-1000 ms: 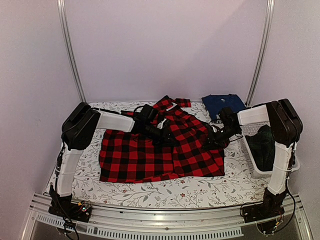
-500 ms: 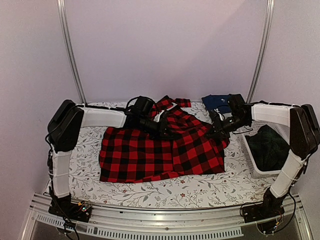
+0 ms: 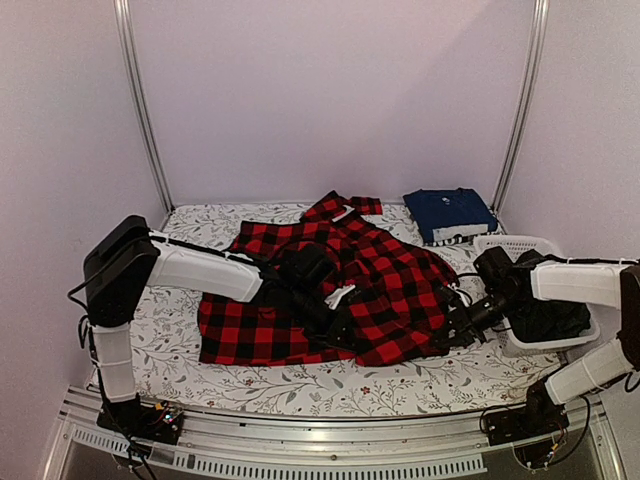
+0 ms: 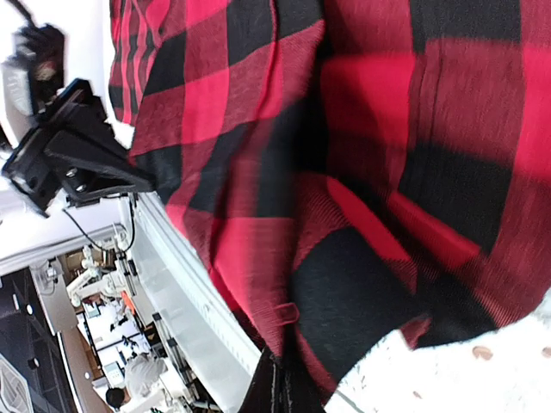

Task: Fold and stack the mixed laundry pile
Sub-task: Flatten out the crumpled shirt at the center of the board, then move the flattened shirt to the center of the board.

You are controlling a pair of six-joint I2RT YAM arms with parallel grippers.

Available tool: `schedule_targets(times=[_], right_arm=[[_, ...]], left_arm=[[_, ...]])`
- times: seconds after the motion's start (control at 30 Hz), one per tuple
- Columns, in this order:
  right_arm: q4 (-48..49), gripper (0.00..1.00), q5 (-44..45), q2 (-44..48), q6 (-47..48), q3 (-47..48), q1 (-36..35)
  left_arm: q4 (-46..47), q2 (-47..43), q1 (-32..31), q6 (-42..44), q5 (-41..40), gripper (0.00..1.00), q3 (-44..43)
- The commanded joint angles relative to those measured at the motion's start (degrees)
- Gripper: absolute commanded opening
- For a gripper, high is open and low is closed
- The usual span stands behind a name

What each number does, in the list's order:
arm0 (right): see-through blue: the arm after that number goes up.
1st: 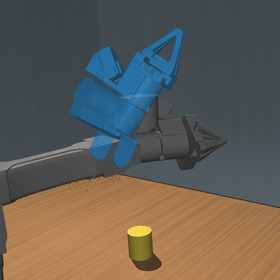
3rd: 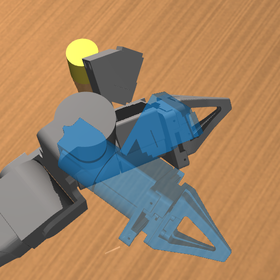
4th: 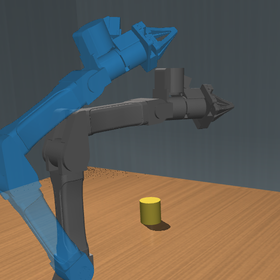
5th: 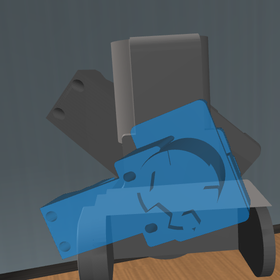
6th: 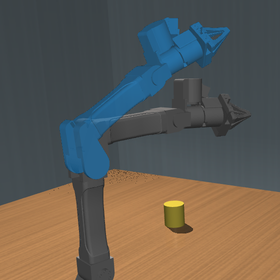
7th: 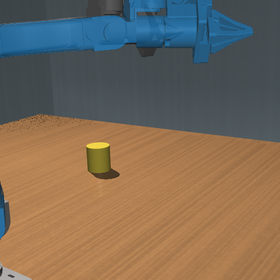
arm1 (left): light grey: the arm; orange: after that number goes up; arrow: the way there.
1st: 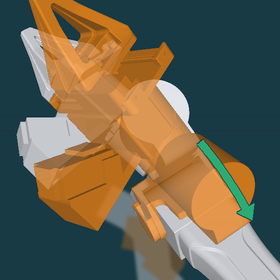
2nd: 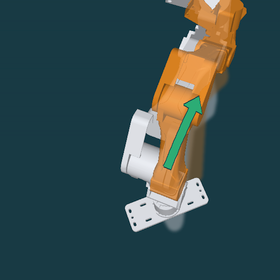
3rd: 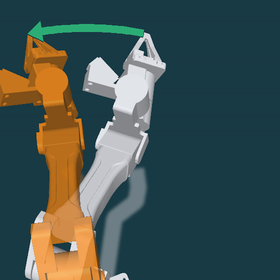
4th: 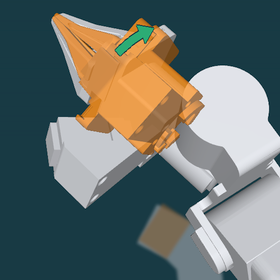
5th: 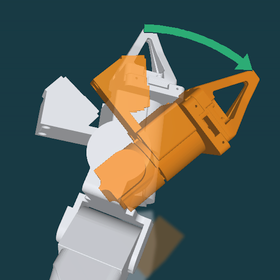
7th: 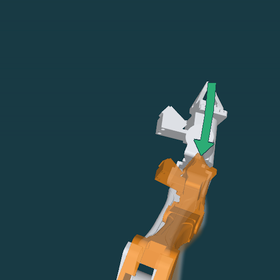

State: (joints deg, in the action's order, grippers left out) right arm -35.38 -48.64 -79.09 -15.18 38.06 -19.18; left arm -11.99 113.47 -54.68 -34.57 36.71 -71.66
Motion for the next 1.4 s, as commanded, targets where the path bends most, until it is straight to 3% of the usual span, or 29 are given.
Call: schedule_targets(times=[0.0,0.13,0.17,0.23,0.3,0.37,0.43,0.67,0.93,1.23,1.37], right_arm=[[-0.5,0.0,-2.2,5.4,-2.0,-3.7,-1.5],[-1.4,0.0,-3.6,7.5,-2.5,-6.0,-2.6],[-1.8,0.07,-4.0,7.6,-2.5,-6.2,-2.9],[-3.7,0.35,-3.9,7.5,-1.3,-5.2,-3.0],[-4.2,0.52,-2.2,7.9,0.1,-1.8,-2.9],[-2.4,0.58,-0.2,8.6,-1.5,1.7,-2.9],[0.1,0.62,2.1,7.9,-3.4,5.8,-2.9],[9.2,0.61,4.4,-9.7,-5.1,21.3,-3.0],[4.9,0.6,11.5,-31.6,0.4,47.1,-1.7],[3.5,0.49,16.1,-50.8,-0.2,64.0,1.3],[2.3,0.47,16.4,-55.3,0.9,63.5,1.3]], left_arm=[[-2.2,-3.3,-1.6,2.1,-2.2,0.0,3.5],[-2.7,-4.6,-1.9,2.5,-3.2,0.0,5.4],[-3.2,-4.6,-1.9,2.9,-3.0,0.02,5.4],[-5.0,-4.7,-1.8,4.7,-1.9,0.25,4.5],[-4.0,-7.2,-1.2,5.8,-0.8,0.41,5.3],[-1.8,-10.7,0.2,5.8,-1.3,0.55,7.0],[-0.4,-13.3,3.0,5.3,-1.8,0.6,8.6],[-0.3,-13.6,16.4,4.8,-0.6,0.62,8.1],[-8.4,-8.1,30.9,9.9,-7.2,0.68,-2.5],[-21.1,12.3,39.6,14.8,-14.0,0.49,-25.7],[-24.3,15.1,40.4,15.4,-17.2,0.43,-26.1]])
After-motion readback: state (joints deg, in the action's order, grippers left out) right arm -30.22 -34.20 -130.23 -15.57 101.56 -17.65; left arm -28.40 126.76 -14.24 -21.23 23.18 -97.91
